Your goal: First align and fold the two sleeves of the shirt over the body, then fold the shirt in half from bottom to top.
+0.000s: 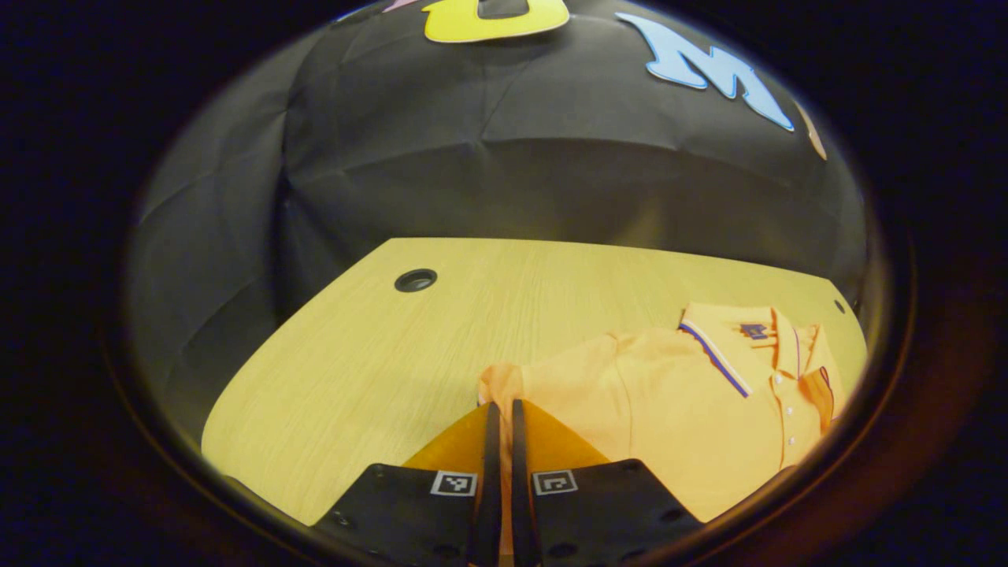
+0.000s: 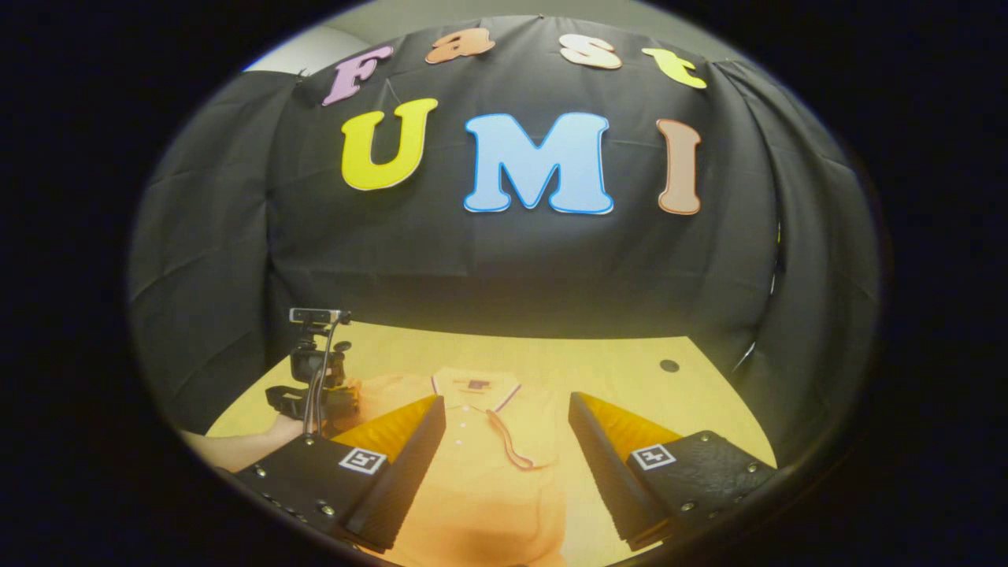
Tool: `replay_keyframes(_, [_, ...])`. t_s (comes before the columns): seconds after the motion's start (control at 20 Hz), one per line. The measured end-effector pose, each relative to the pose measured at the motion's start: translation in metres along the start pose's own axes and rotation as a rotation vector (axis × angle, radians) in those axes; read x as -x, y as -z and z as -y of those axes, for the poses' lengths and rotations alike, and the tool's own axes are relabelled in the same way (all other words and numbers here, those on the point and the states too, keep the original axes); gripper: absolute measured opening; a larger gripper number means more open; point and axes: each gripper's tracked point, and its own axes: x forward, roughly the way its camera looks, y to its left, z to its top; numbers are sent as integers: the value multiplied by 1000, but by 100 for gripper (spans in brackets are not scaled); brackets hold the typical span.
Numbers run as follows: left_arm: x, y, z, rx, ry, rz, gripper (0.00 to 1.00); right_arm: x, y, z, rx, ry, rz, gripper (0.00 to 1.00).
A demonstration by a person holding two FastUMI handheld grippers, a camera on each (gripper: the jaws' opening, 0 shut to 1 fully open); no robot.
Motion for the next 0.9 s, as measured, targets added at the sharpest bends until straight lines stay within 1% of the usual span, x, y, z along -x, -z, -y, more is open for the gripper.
replay_keyframes(0.2, [16,-29,10,-22,8,64,12,3,5,7,-19,18,-11,97])
replay_keyframes(0.4, [33,-51,38,-76,47,114,11,8,7,9,-11,25,-8,97])
replay_keyframes(0.6, [42,-50,79,-165,105,126,11,11,12,5,-40,23,-14,97])
replay_keyframes(0.7, [44,-44,97,-196,134,112,12,14,14,7,-42,36,-13,97])
replay_keyframes(0.8, [45,-39,108,-218,156,100,12,17,21,8,-43,48,-24,97])
replay_keyframes(0.9, [46,-34,113,-240,162,88,12,18,28,10,-55,62,-32,97])
